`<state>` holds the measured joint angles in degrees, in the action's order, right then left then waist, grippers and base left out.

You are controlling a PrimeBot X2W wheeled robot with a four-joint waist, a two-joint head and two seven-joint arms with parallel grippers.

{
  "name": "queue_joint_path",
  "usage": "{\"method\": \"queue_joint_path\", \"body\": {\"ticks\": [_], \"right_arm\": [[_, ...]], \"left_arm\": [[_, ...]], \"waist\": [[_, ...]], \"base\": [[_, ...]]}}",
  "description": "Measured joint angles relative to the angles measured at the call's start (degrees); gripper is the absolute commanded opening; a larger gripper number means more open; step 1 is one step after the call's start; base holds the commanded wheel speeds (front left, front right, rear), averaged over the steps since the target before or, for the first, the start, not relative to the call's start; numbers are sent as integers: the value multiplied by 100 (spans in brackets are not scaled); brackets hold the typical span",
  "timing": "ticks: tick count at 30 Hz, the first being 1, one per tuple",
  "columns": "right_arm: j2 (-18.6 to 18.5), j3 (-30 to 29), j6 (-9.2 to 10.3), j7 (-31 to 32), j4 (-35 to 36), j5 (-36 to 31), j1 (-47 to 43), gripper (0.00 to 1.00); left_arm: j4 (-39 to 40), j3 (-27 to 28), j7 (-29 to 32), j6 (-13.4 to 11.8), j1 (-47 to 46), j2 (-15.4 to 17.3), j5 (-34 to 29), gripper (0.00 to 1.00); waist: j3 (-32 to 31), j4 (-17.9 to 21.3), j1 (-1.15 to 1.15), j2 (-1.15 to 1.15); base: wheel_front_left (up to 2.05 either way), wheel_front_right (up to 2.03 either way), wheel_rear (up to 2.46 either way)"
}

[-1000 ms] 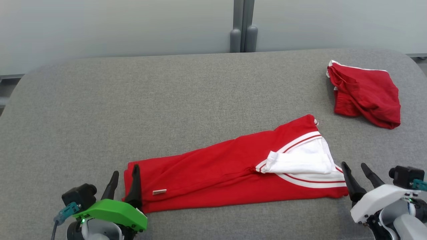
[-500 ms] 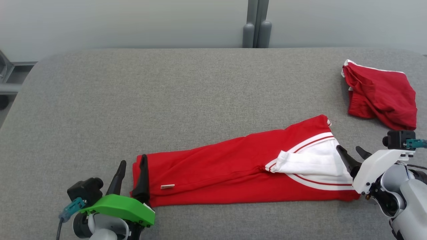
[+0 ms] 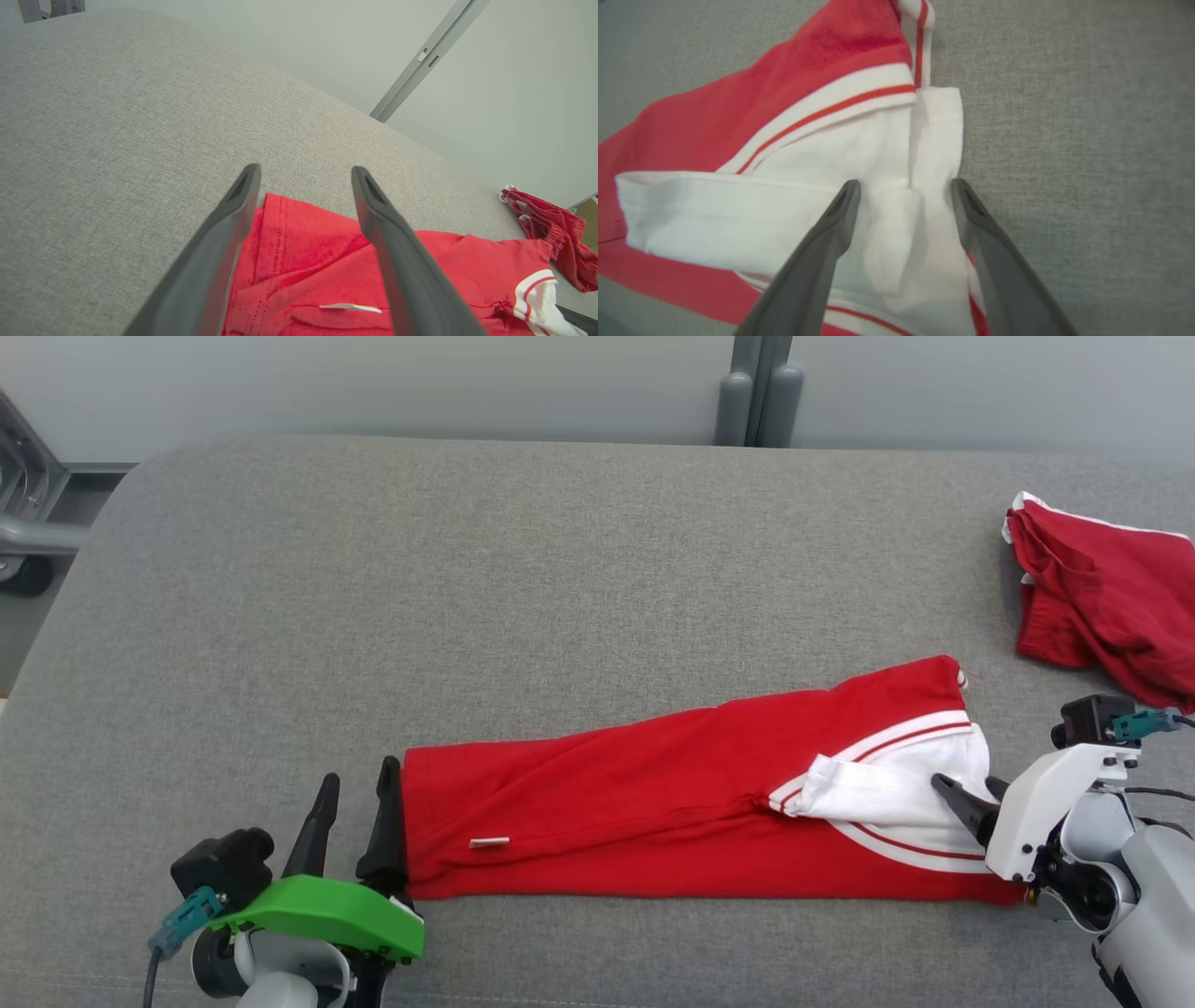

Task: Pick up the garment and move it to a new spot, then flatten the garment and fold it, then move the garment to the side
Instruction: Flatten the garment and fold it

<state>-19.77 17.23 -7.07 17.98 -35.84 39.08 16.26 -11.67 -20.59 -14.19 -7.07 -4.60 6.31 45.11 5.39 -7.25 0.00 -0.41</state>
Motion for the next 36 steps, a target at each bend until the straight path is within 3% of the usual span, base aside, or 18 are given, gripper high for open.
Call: {"method": "queue_joint_path", "body": {"ticks": [8,9,11,15,17,26,36], "right_arm": [[5,152,0,303,-100,191,124,100],[7,177,0,321,-100,213,131,91],[8,232,1,355,-98,244,160,49],[10,446,1,377,-48,244,222,24],[9,532,0,374,-11,244,232,0],[-85,612,-7,202,63,252,421,0],[-458,708,-8,69,158,326,450,0]], "left_arm": [[94,103,-4,0,137,-16,-60,100],[98,118,-4,0,144,-18,-62,100],[110,154,-4,0,145,-19,-90,100],[129,180,-4,0,145,-22,-114,100],[136,189,-4,0,145,-29,-142,100],[143,417,-5,-1,207,-49,-153,100],[289,528,-5,-1,283,-70,-285,100]], "waist": [[43,-11,0,0],[47,-9,0,0],[57,-3,0,0],[77,8,0,0],[87,12,0,0],[74,101,0,0],[-21,425,0,0]], "base": [[0,0,0],[0,0,0],[0,0,0],[0,0,0],[0,0,0],[0,0,0],[0,0,0]]}}
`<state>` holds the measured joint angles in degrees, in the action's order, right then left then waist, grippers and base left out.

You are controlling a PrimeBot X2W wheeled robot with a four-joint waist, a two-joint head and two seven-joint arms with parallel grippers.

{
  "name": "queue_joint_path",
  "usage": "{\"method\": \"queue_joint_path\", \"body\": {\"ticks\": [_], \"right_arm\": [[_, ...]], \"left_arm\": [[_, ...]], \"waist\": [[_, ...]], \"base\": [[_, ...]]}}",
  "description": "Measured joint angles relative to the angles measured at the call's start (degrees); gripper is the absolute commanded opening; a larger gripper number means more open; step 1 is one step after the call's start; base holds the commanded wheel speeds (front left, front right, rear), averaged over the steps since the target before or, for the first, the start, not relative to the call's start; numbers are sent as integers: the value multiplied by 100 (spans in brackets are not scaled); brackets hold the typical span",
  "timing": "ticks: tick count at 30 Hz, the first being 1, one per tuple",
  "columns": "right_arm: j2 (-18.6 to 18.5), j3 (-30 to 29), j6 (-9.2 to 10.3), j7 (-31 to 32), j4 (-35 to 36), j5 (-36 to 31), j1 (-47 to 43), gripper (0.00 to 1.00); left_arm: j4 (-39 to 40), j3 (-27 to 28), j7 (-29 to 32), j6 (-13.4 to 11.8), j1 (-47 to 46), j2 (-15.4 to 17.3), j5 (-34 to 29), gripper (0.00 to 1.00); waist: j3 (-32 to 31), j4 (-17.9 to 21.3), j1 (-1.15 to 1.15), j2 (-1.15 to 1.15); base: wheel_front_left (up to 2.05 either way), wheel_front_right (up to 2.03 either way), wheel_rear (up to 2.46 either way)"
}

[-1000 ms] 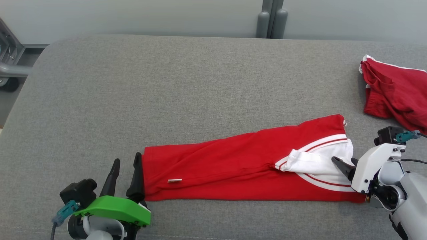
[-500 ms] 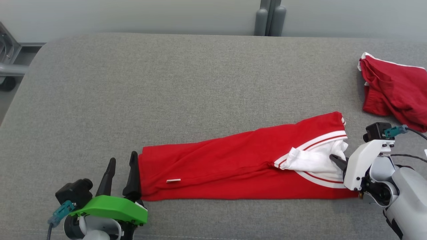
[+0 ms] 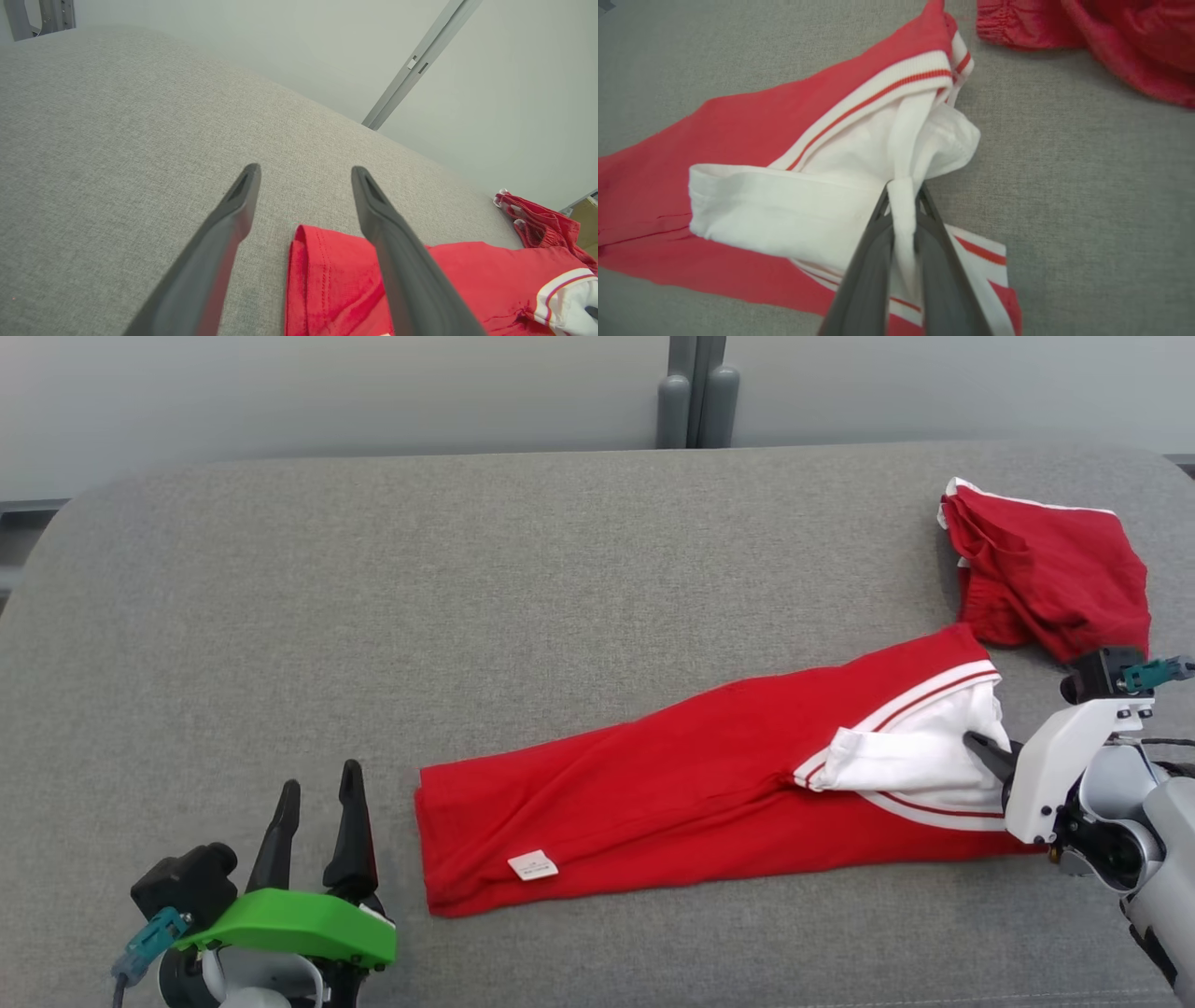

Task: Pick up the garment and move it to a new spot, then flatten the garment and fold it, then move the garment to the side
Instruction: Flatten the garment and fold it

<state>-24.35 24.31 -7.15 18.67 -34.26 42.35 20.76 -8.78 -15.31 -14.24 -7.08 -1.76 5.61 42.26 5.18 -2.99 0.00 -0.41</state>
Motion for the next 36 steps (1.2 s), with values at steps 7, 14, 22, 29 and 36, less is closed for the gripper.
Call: {"method": "queue_joint_path", "body": {"ticks": [7,14,22,29,36], "right_arm": [[-358,34,0,-56,96,59,-2,0],[-339,304,1,-97,510,235,-3,0],[-234,1034,1,13,1396,433,-10,0],[-136,1501,1,167,2005,664,-10,0],[41,1879,1,366,2308,723,-10,0]], "left_arm": [[23,12,1,0,96,-63,-29,100],[29,-38,10,0,180,-82,-41,100],[30,-151,65,0,211,-121,-41,100],[42,-188,110,0,226,-144,-41,100],[64,-207,120,0,239,-159,-41,100]], "waist": [[-147,273,0,0],[-297,386,0,0],[-505,352,0,0],[-619,143,0,0],[-693,-165,0,0]], "base": [[0,0,0],[0,0,0],[0,0,0],[0,0,0],[0,0,0]]}}
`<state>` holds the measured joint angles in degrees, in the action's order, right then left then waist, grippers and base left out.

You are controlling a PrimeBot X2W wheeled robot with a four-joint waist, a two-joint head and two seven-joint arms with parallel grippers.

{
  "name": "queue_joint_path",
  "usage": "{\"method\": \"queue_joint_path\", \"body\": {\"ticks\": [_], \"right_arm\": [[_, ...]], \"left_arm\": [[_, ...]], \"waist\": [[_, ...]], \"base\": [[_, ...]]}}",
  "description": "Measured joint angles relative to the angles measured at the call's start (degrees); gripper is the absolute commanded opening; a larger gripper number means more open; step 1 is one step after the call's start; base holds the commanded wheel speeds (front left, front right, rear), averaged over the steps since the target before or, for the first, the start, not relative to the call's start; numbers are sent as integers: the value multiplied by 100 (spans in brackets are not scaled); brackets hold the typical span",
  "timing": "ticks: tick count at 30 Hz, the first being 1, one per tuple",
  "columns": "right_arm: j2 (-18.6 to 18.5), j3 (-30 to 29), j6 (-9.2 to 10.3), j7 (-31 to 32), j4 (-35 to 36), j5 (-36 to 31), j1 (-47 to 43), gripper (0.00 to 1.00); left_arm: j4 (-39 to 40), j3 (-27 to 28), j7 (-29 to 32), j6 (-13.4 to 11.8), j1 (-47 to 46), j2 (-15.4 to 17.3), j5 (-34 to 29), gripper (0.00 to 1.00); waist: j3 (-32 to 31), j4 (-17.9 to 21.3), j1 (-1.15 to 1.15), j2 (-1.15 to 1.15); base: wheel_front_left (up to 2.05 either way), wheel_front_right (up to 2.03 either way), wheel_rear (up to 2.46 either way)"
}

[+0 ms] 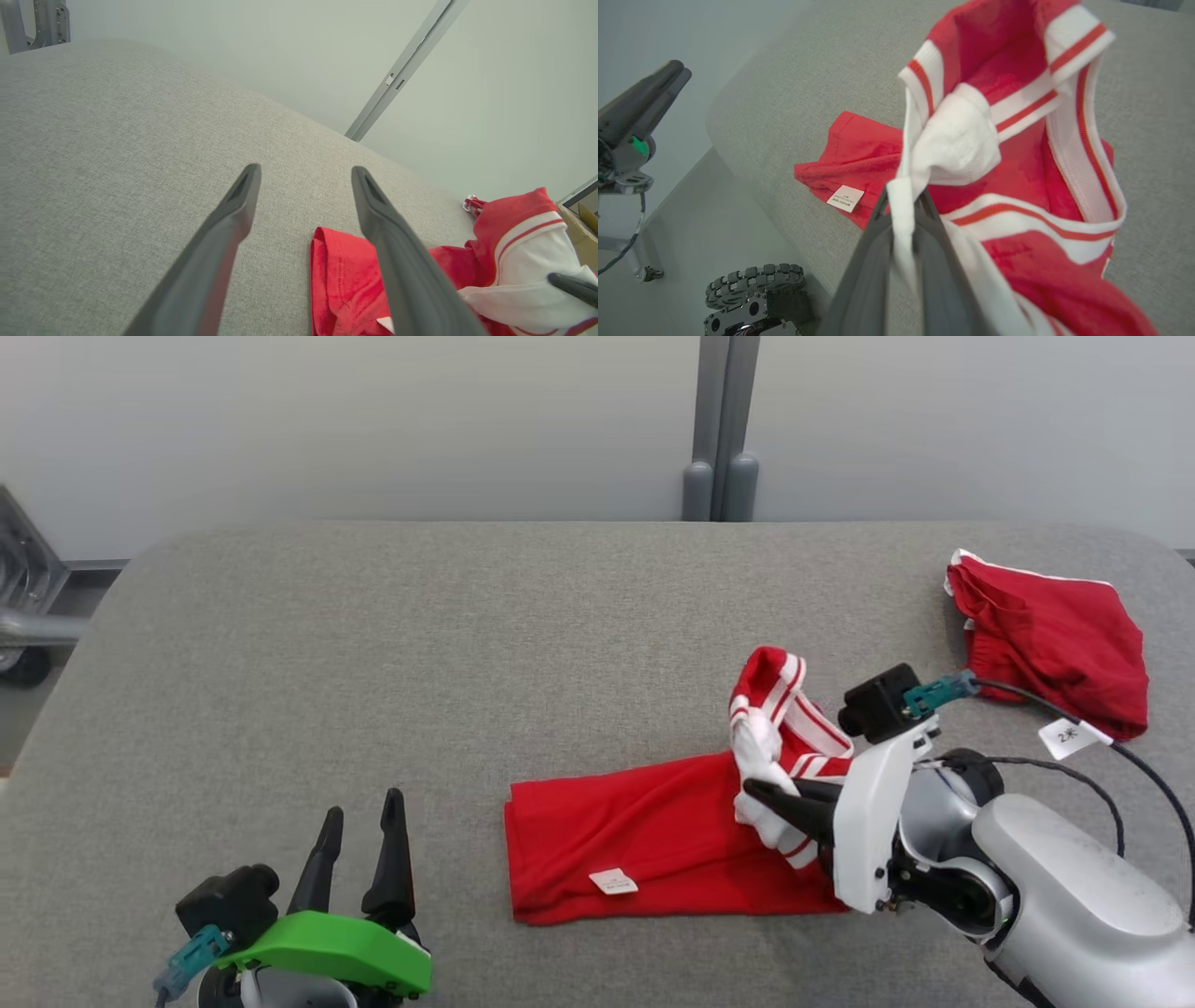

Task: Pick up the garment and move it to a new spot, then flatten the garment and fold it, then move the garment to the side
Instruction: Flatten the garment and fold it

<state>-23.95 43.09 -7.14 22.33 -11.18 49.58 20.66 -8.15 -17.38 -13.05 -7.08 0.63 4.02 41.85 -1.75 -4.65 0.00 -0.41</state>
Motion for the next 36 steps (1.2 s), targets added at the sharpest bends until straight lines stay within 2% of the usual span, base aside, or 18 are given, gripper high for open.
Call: {"method": "queue_joint_path", "body": {"ticks": [10,25,26,27,28,29,30,36], "right_arm": [[428,382,0,214,-30,-3,5,0],[822,531,79,398,-1017,-272,460,0],[834,539,121,397,-1084,-318,496,8],[847,546,123,396,-1152,-375,531,22],[864,561,123,394,-1218,-407,577,46],[902,576,122,394,-1272,-436,625,96],[946,583,121,392,-1319,-445,667,100],[1241,657,110,283,-1327,-444,866,100]], "left_arm": [[104,-130,97,0,55,-43,0,100],[167,-301,116,-1,55,-92,10,100],[168,-307,116,-1,55,-92,13,100],[168,-311,116,-1,54,-94,16,100],[167,-308,115,-1,54,-96,16,100],[165,-291,114,-1,54,-98,18,100],[163,-275,113,-1,54,-98,21,100],[142,-102,89,-2,54,-105,33,100]], "waist": [[-36,-558,0,0],[186,-1355,0,0],[211,-1393,0,0],[235,-1429,0,0],[258,-1463,0,0],[278,-1493,0,0],[296,-1516,0,0],[308,-1512,0,0]], "base": [[0,0,0],[0,0,0],[0,0,0],[0,0,0],[0,0,0],[0,0,0],[0,0,0],[0,0,0]]}}
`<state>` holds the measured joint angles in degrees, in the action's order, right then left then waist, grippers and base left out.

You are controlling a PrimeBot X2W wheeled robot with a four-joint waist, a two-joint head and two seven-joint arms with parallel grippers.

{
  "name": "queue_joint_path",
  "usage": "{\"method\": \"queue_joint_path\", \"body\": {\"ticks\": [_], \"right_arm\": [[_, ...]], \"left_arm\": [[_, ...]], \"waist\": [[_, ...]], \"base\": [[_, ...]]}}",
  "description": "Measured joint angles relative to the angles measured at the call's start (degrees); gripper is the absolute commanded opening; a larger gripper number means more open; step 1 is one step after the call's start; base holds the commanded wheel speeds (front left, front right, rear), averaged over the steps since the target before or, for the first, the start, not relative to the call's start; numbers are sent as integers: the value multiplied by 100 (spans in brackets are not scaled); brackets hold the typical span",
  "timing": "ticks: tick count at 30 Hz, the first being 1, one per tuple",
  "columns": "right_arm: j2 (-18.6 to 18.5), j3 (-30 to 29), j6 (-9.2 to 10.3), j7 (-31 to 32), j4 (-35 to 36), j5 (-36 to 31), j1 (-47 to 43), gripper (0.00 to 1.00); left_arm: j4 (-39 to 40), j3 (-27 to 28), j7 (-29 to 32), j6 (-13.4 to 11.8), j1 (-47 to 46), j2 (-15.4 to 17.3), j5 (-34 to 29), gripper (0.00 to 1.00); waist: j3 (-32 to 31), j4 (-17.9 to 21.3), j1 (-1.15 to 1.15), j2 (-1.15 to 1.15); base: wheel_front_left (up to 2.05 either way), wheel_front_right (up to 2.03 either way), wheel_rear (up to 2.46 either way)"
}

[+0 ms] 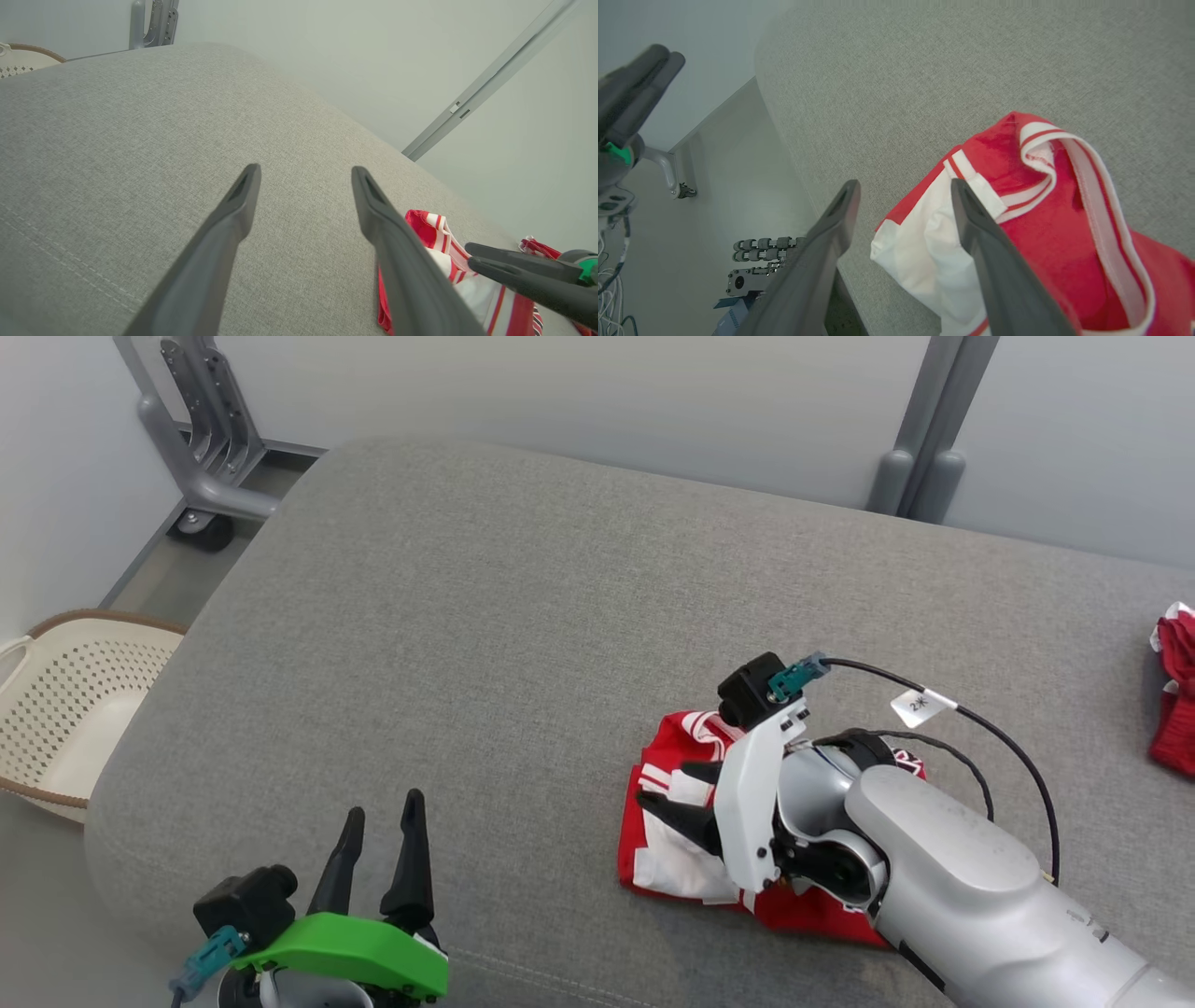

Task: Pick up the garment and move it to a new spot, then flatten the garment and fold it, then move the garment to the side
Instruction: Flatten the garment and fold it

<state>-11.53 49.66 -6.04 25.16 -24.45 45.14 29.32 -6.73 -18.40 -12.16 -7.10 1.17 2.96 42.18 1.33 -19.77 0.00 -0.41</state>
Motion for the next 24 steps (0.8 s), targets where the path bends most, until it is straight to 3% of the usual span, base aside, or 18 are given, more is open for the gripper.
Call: {"method": "queue_joint_path", "body": {"ticks": [8,17,24], "right_arm": [[3,-287,-51,-433,179,27,346,100],[-864,-867,-49,-757,0,180,258,100],[-1057,-933,-51,-859,-156,544,-628,100]], "left_arm": [[-4,99,-51,0,3,-4,-1,100],[55,157,-51,0,34,-4,-5,100],[169,148,-51,0,101,-7,-34,100]], "waist": [[-107,242,0,0],[-196,631,0,0],[-108,856,0,0]], "base": [[0,0,0],[0,0,0],[0,0,0]]}}
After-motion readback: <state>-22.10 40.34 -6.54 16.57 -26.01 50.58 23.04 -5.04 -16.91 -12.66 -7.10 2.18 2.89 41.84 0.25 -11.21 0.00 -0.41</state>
